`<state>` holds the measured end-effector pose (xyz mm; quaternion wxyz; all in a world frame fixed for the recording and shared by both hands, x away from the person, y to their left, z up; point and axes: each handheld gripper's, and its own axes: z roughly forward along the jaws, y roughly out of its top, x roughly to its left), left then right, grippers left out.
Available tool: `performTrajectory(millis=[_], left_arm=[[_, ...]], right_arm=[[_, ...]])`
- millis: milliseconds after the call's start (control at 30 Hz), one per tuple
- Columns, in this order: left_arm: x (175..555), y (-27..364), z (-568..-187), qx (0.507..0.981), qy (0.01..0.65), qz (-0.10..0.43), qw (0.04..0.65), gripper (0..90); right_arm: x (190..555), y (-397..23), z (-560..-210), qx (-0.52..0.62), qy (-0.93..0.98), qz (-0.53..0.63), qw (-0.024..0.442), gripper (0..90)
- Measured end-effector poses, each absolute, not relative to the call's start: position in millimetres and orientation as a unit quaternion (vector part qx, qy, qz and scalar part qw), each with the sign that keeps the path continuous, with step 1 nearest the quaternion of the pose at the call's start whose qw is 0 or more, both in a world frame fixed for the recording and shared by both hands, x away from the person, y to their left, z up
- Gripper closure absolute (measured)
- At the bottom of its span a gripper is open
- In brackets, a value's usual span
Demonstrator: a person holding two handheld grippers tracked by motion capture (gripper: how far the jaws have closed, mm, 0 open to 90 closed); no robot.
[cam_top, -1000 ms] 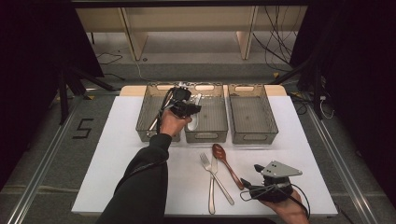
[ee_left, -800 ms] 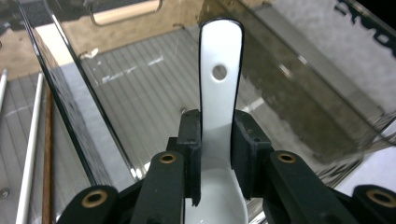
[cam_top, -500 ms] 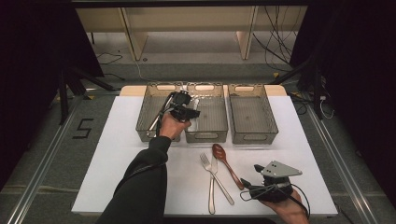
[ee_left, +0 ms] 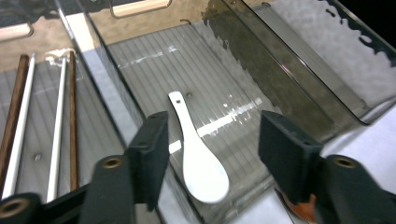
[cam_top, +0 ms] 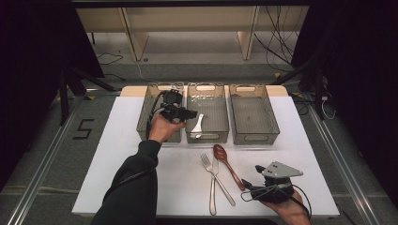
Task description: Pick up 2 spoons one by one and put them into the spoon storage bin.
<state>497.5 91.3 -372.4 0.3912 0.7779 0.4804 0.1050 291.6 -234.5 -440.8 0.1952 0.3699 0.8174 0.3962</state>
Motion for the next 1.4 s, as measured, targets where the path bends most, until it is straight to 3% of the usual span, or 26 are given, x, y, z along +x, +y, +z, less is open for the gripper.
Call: performTrajectory(millis=[200, 700, 1400], left_arm=[[475.4, 111.9, -371.5, 0.771, 0.479, 0.107, 0.405, 33.3], [414.4, 150.3, -382.3, 0.759, 0.462, 0.109, 0.446, 24.2], [358.0, 172.2, -416.8, 0.755, 0.436, 0.132, 0.472, 22.0]], right_arm=[[293.3, -232.6, -439.4, 0.377, 0.819, 0.388, 0.191, 32.3], [309.5, -224.0, -434.9, 0.398, 0.827, 0.352, 0.184, 32.4], [343.8, -189.0, -443.1, 0.409, 0.849, 0.298, 0.153, 36.4]])
